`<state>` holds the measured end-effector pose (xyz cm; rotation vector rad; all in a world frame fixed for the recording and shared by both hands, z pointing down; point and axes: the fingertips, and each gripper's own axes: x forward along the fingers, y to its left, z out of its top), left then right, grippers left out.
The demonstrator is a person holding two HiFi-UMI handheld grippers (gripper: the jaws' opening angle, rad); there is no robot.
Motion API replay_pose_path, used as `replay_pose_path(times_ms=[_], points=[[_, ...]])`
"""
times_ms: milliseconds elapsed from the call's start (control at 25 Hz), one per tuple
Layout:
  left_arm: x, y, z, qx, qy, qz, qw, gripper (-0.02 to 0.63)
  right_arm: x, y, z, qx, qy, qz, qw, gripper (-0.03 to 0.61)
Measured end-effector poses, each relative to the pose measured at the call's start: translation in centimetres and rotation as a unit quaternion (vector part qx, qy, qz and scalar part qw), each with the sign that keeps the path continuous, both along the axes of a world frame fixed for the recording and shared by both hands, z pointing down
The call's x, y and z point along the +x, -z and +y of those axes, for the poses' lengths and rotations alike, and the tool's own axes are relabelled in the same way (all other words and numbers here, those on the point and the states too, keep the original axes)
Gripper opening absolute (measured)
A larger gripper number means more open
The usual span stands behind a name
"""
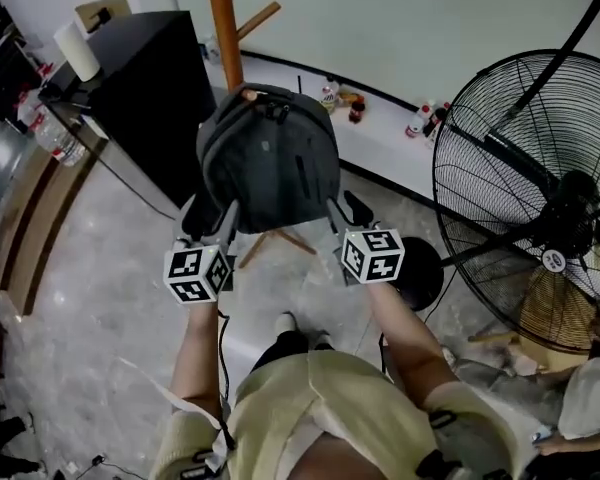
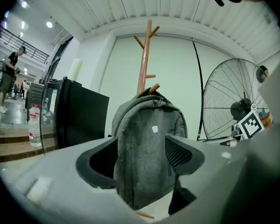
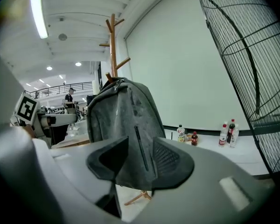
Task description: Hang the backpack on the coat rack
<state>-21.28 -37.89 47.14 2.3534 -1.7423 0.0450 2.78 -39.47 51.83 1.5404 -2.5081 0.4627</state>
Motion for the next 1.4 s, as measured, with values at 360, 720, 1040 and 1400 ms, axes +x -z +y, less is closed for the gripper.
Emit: replay_pose_path(times_ms=[360, 720, 1040, 1400], points=[[2.8, 2.5, 3.2, 0.005, -0.030, 0.017, 0.9994, 0.313, -0.1, 3.4, 2.1, 0.030, 0.020, -0.018, 0.999, 0.149], [3.3, 4.6, 6.9, 0.015, -0.033, 0.030, 0.9989, 0.201, 0.1, 5.9, 4.2, 0.050, 0.025, -0.036, 0.998, 0.112], [2.7, 3.7, 8.9, 0.003, -0.014, 0.023, 0.9996, 0.120, -0.3, 7.1, 5.8, 0.061, 0.040, -0.041, 0.996, 0.029], [2.4, 3.1, 10.7, -0.014, -0.004, 0.026, 0.9995, 0.064, -0.6, 7.2, 7.3, 0.044, 0.044, -0.040, 0.997, 0.000]])
